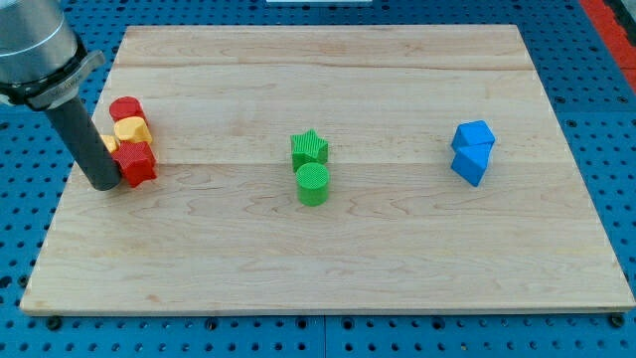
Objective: Move the yellow hexagon slightly down
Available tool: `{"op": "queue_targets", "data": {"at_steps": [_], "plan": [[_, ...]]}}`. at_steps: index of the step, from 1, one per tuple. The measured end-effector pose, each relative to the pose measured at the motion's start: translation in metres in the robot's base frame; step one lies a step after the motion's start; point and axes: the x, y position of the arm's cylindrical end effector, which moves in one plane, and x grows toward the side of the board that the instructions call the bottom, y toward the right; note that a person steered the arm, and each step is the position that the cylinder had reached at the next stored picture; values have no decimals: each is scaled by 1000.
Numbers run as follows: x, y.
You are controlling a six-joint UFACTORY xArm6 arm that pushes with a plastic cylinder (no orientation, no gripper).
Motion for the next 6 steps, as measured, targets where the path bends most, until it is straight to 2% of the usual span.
{"op": "queue_targets", "data": {"at_steps": [1,2,6], "plan": [[30,0],[38,1],[47,7]]}}
